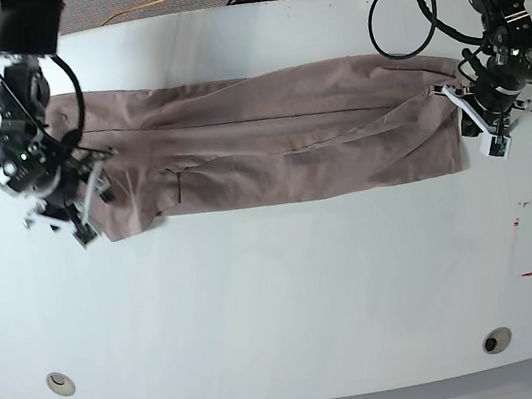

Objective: Layout the t-shirt on the table in an organized manner, then fold the t-shirt properly
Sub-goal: 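Pull the folded edge with the right gripper to straighten the fold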

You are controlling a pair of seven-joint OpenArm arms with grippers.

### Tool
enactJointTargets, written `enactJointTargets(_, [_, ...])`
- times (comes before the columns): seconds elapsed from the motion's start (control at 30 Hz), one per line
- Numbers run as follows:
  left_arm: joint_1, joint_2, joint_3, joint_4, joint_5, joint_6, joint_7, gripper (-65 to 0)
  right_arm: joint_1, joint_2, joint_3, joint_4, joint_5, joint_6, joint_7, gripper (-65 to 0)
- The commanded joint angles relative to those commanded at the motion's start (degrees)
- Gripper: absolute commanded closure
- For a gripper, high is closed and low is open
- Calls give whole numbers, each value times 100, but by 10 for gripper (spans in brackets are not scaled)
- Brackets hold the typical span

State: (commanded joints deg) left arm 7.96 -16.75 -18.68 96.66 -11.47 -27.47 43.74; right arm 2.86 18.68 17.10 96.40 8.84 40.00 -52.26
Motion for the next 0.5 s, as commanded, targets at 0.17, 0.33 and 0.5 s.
enactJointTargets(0.17, [0, 0, 0, 18, 0, 0, 0, 0, 334, -114, -26, -387, 9, 0, 18, -466])
enactJointTargets(0.33, [0, 0, 0, 18, 0, 0, 0, 0, 844, -132, -26, -1266, 9, 0, 123, -466])
enactJointTargets(0.5, [18, 0, 0, 9, 0, 0, 0, 0, 1222, -123, -26, -2242, 9, 0, 677, -466])
